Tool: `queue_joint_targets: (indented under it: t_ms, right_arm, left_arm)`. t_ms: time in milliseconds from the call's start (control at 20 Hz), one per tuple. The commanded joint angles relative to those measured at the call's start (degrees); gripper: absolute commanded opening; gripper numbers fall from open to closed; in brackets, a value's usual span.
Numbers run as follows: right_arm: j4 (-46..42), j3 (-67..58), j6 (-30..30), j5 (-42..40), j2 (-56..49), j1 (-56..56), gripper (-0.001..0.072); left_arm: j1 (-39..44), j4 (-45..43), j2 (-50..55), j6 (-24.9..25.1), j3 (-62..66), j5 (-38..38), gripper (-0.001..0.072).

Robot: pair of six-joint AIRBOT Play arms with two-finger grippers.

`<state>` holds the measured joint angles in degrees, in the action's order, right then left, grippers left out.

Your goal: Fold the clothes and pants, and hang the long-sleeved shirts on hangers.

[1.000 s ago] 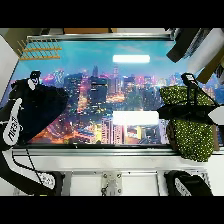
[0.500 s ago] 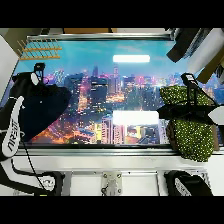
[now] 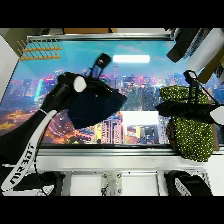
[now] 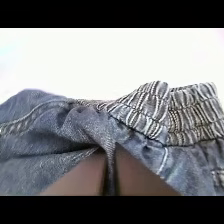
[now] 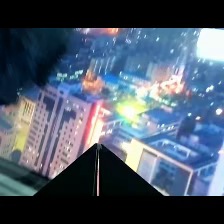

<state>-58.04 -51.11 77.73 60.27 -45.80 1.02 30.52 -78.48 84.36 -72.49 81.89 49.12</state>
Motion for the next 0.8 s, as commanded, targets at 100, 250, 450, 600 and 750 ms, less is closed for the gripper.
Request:
queue_joint_targets:
  t_ms: [100,250,450,600,750]
  right_arm:
    - [-0.4,-0.9,0.0,-2.5,0.3,-4.7,0.0039]
    - [-0.3,-0.9,0.0,-0.9,0.8,-5.3,0.0039]
    - [-0.2,-0.9,0.0,0.4,0.8,-5.3,0.0039]
    - [-0.2,-0.9,0.0,0.4,0.8,-5.3,0.0039]
    - [-0.2,-0.9,0.1,0.4,0.7,-5.3,0.0039]
  left_arm:
    - [1.9,1.6,0.0,-10.1,2.8,3.5,0.061]
    - [-10.2,2.9,-6.1,-22.3,-6.0,5.7,0.061]
    - [-27.0,11.5,-15.0,-24.0,-28.3,5.7,0.0611]
    - [-37.3,19.9,-18.8,-23.9,-42.5,2.3,0.0611]
    - [-40.7,23.9,-18.6,-21.4,-49.3,-0.5,0.0611]
